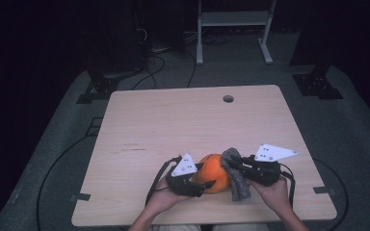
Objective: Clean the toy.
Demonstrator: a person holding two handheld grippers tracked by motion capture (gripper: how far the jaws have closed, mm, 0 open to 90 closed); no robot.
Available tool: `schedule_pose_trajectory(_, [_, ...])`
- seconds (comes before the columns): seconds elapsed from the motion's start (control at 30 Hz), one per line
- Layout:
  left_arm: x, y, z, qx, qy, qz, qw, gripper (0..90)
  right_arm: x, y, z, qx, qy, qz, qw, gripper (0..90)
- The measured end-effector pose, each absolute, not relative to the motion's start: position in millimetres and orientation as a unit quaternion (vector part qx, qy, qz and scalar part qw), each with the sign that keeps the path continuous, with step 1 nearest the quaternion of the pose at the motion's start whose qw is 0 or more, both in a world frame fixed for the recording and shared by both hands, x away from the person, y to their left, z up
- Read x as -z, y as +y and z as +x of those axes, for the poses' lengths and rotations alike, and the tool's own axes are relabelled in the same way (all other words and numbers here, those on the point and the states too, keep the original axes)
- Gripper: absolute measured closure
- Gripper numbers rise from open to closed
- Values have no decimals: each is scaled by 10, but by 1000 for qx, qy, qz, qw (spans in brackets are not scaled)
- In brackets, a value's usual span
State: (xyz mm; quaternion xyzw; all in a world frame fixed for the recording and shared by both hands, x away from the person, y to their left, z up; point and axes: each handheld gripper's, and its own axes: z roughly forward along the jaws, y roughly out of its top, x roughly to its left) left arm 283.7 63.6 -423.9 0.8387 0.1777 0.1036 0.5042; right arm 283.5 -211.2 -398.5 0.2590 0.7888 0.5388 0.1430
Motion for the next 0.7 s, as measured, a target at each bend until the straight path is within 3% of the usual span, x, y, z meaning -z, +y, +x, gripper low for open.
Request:
schedule_pose_trajectory(0.03, [4250, 625, 2846, -111, 179, 836, 508, 303, 3985, -2112, 2835, -539, 789, 259, 143, 817])
schedule_pose_trajectory(0.07, [4268, 600, 2864, -125, 184, 833, 507, 224, 4003, -2133, 2836, -538, 788, 263, 140, 816])
schedule_pose_trajectory(0.13, [4281, 596, 2882, -123, 185, 833, 507, 166, 4003, -2136, 2840, -538, 790, 261, 139, 816])
schedule_pose_trajectory(0.17, [4281, 596, 2882, -123, 185, 833, 507, 178, 4005, -2142, 2844, -539, 789, 260, 137, 816])
schedule_pose_trajectory(0.27, [4275, 624, 2885, -116, 193, 829, 512, 340, 4003, -2152, 2823, -539, 790, 258, 137, 816])
schedule_pose_trajectory(0.33, [4242, 626, 2889, -115, 208, 823, 515, 386, 3978, -2115, 2748, -538, 794, 242, 145, 816])
schedule_pose_trajectory(0.57, [4179, 576, 2831, -127, 208, 821, 516, 443, 3855, -1926, 2678, -549, 797, 207, 143, 817])
schedule_pose_trajectory(0.7, [4157, 644, 2834, -140, 211, 820, 514, 443, 3958, -2140, 2844, -531, 790, 267, 149, 818])
